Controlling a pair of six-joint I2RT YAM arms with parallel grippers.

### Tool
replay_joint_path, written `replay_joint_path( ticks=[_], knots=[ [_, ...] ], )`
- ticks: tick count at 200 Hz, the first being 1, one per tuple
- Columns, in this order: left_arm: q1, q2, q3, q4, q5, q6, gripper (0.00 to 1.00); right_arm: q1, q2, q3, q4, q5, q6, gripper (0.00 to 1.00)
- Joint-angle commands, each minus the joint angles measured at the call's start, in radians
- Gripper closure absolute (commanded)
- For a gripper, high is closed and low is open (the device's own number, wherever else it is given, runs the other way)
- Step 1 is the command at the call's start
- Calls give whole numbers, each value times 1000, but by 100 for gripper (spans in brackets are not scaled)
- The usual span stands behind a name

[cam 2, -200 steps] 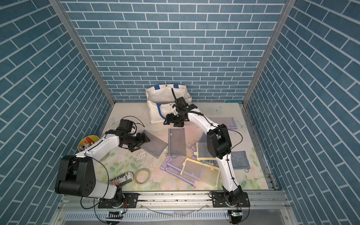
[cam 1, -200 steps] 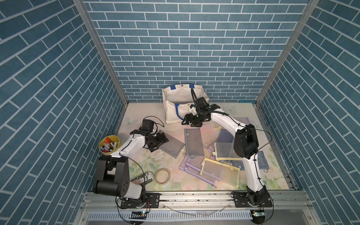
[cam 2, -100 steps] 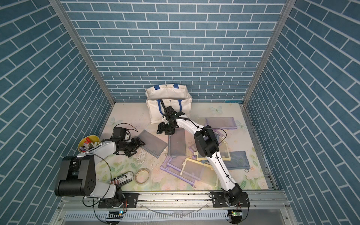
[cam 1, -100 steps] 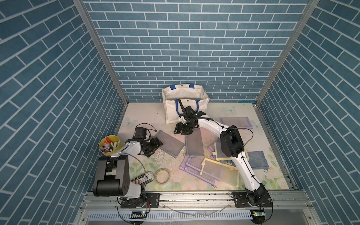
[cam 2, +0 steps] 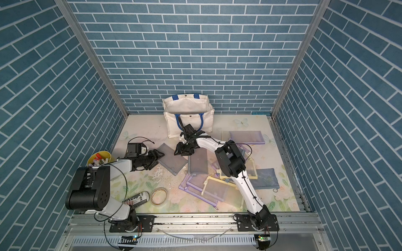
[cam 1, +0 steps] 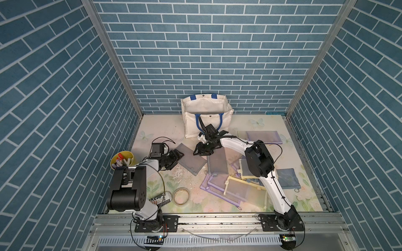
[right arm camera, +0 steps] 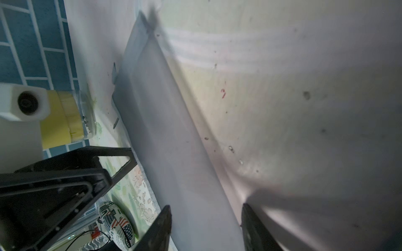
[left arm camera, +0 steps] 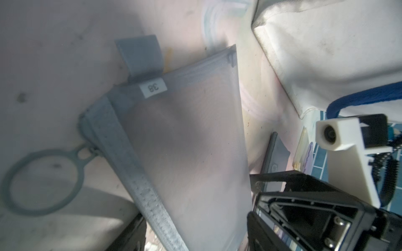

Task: Put the pencil pouch into the canvas bag
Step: Pick up the pencil pouch.

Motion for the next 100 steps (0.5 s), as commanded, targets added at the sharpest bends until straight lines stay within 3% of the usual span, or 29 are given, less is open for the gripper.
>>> replay_joint_path(
  ticks=[1,37,84,100],
  knots=[
    [-35,84,-38,9,-40,-34,28,14,-15,-61,29,-29,46,52],
    [-80,117,-49,135,-36,-92,35,14,-50,-115,115,-53,89,63],
    [-81,47,-85,192,-34,-122,40,15,-126,-166,177,-66,80,98],
    [-81,-24,-85,163,-30,-109,40,14,-183,-187,181,-67,54,100]
  ],
)
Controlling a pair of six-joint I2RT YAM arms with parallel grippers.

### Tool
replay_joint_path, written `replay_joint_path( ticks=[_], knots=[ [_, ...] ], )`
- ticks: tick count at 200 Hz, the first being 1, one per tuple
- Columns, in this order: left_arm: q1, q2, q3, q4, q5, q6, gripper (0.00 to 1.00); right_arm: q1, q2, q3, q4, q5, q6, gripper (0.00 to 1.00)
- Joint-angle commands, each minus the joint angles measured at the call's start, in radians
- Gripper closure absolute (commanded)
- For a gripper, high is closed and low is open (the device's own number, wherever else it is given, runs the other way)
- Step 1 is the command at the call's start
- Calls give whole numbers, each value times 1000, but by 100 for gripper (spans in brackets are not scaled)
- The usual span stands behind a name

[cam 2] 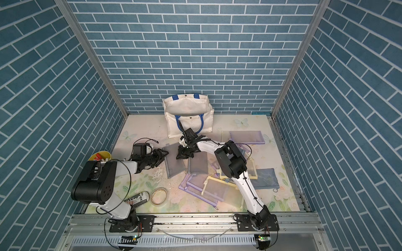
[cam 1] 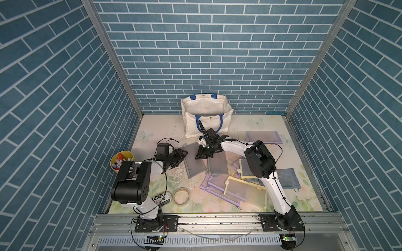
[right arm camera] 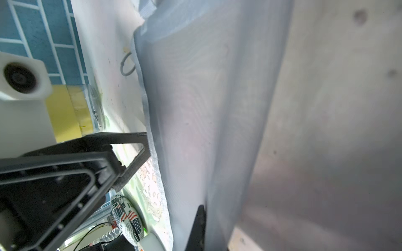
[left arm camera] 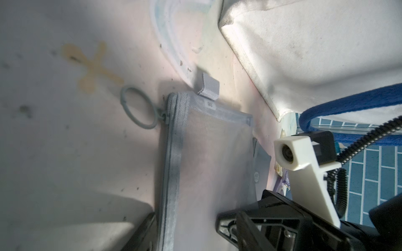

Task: Put the pencil pouch into the canvas bag
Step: Pick up the pencil pouch.

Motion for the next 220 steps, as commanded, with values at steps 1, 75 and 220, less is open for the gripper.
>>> replay_joint_path(
  ticks=[1,75,220],
  knots=[
    [-6,-72,-25,-86,-20,0,40,6,-127,-38,40,-13,-31,100],
    [-5,-442,41,-20,209,-4,19,-19,-458,-161,75,-32,-108,100],
    [-92,-261,322,349,292,-166,67,-118,-633,-236,281,-88,-44,100]
  ],
)
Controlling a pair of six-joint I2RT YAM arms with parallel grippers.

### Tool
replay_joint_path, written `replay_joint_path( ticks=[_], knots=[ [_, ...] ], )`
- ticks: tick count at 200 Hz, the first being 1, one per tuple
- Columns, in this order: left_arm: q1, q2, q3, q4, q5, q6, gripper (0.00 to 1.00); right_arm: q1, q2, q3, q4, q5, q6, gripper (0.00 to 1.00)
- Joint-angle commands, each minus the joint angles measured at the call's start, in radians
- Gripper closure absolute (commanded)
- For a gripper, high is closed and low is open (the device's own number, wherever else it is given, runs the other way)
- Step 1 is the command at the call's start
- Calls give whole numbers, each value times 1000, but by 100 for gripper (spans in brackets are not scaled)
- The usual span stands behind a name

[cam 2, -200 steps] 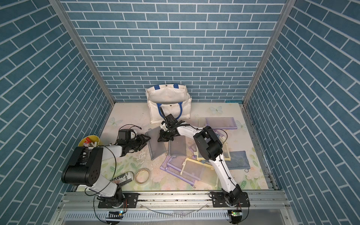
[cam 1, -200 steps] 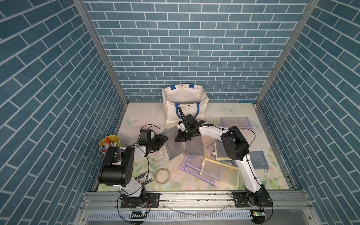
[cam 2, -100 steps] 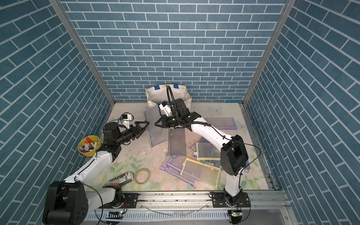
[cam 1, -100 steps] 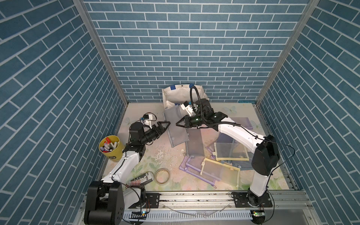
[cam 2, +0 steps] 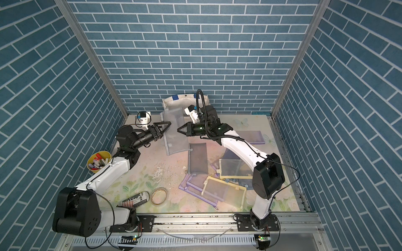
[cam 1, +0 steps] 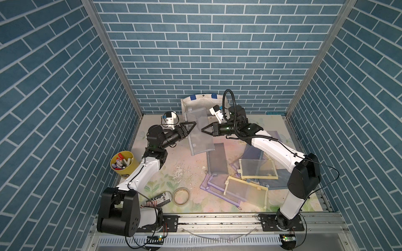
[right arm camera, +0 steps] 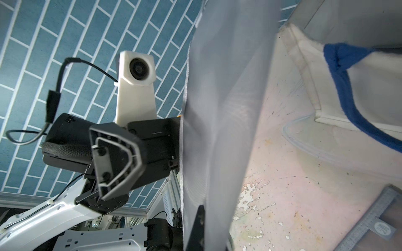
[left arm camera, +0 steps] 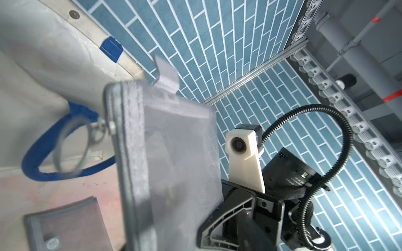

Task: Put the pencil pouch into the canvas bag
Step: Pick up the pencil pouch, then place the pencil pouch in the canvas bag.

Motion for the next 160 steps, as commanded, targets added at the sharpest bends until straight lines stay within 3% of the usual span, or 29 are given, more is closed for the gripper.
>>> replay_joint_path(
  ticks=[1,31,45,65,78,110,132,160],
  knots=[
    [-3,23,59,40,20,13,68,-16,-43,-25,47,-10,13,100],
    [-2,35,127,-34,16,80,100,-39,-54,-11,-39,44,-3,97],
    [-3,33,192,-150,17,182,100,-46,-45,37,-150,90,-35,76],
    [-4,42,347,-428,-27,428,100,-72,-16,136,-354,129,-69,61],
    [-17,82,502,-660,-97,622,100,-87,-32,153,-432,172,-88,53],
    [-76,290,925,-1010,-233,945,100,-127,-98,152,-578,262,-136,14],
    [-143,456,1212,-1158,-390,1190,100,-166,-140,127,-655,305,-162,11],
    [-198,749,1727,-1341,-543,1400,100,-211,-195,53,-664,286,-154,11]
  ],
)
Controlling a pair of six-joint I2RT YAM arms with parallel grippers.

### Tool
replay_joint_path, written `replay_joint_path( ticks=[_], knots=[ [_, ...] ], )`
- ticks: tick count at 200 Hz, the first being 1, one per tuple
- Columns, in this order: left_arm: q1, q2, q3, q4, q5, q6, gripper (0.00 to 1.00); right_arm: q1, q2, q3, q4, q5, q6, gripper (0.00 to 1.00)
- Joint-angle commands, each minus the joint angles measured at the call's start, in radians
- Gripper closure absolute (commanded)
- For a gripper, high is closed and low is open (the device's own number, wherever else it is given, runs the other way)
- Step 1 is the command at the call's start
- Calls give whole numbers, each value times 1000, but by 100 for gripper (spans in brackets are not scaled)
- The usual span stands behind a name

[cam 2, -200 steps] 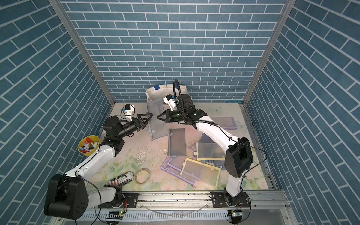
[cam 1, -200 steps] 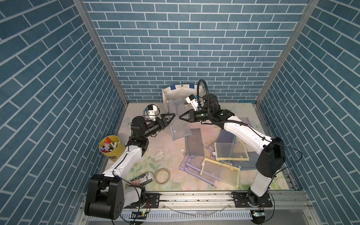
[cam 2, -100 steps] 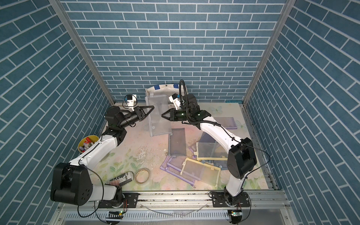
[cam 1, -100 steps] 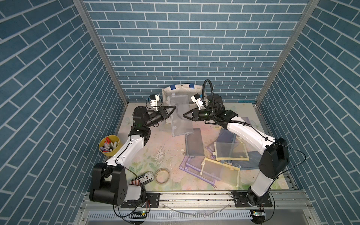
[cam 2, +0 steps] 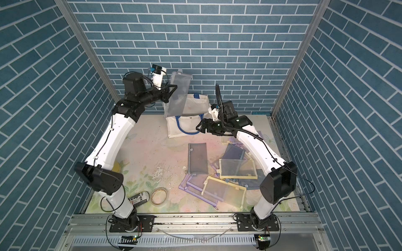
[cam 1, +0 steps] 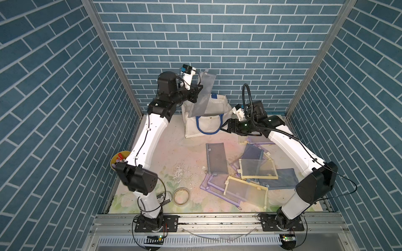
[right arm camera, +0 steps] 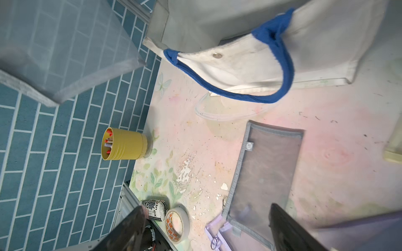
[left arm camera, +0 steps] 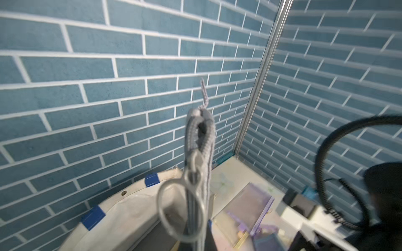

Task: Put the pencil pouch into the canvas bag
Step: Place the pencil pouch in the canvas bag.

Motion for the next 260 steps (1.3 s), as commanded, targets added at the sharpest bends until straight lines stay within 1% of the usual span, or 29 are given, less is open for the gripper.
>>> replay_joint_path(
  ticks=[1,4,9,17,30,41,55,73,100,114,133,151,166,186,203,212,227,242,246,257,260],
  knots=[
    [-42,202,335,-273,-180,310,100,-29,-69,-51,-83,23,-40,11],
    [-43,228,375,-272,-186,323,100,-31,-75,-58,-85,22,-42,11],
    [-44,250,399,-247,-189,334,100,-34,-83,-65,-88,20,-44,11],
    [-45,265,397,-192,-197,352,100,-40,-94,-75,-97,19,-50,11],
    [-57,294,399,-145,-239,420,100,-47,-109,-84,-119,16,-62,11],
    [-68,322,404,-142,-282,473,100,-54,-122,-90,-139,12,-74,11],
    [-71,352,405,-162,-296,514,100,-62,-135,-95,-174,13,-88,11],
    [-78,368,355,-154,-330,562,100,-72,-154,-114,-190,14,-89,11],
    [-83,377,247,-75,-386,621,100,-78,-159,-147,-145,2,-44,11],
    [-83,403,243,-77,-404,645,100,-77,-146,-130,-137,-6,-36,12],
    [-82,426,241,-81,-406,651,100,-77,-134,-97,-167,13,-55,12],
    [-87,430,204,-58,-418,653,100,-81,-133,-90,-173,20,-61,12],
    [-91,426,169,-32,-429,652,91,-80,-127,-84,-172,10,-66,12],
    [-92,417,136,-3,-419,629,77,-82,-117,-69,-172,9,-71,12],
    [-94,411,134,-5,-400,594,59,-82,-109,-56,-169,14,-72,12],
    [-96,402,131,-3,-385,571,50,-81,-106,-53,-161,15,-69,12],
    [-105,380,126,8,-372,518,42,-82,-105,-63,-137,18,-53,12],
    [-118,347,126,17,-390,441,36,-82,-107,-93,-104,27,-23,12],
    [-122,334,126,19,-407,415,30,-82,-106,-101,-95,29,-14,12],
    [-135,295,116,18,-471,343,5,-82,-104,-121,-68,26,6,14],
    [-139,282,112,18,-493,319,1,-83,-102,-127,-60,23,12,14]
  ],
)
